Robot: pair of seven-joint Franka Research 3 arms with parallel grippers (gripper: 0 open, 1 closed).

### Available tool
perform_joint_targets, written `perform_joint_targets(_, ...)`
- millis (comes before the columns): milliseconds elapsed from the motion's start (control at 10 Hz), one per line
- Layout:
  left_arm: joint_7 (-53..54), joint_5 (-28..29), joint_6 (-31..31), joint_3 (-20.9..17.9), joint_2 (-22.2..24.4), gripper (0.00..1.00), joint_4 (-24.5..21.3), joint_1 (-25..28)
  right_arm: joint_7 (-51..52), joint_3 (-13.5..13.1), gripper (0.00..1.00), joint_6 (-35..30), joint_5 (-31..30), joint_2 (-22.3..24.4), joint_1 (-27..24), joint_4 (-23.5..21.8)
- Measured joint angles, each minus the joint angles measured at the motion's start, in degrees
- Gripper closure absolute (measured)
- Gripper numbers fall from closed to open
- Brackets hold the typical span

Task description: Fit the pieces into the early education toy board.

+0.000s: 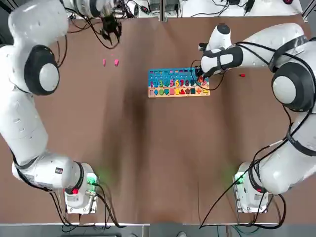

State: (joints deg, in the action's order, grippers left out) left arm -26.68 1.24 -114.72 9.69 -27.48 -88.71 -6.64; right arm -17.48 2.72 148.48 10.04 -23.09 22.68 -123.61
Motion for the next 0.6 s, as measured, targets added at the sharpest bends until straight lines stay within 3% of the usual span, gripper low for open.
perform_joint_targets(300,7.2,0.0,0.2,0.0,0.0,0.29,0.8,6.0,0.0,0.1,0.60,0.8,0.2,-0.8,0.0,0.0)
perform_joint_targets(600,13.5,0.0,0.0,0.0,-1.1,0.29,-0.7,9.6,0.0,0.1,0.60,2.3,1.4,-2.2,0.0,0.1)
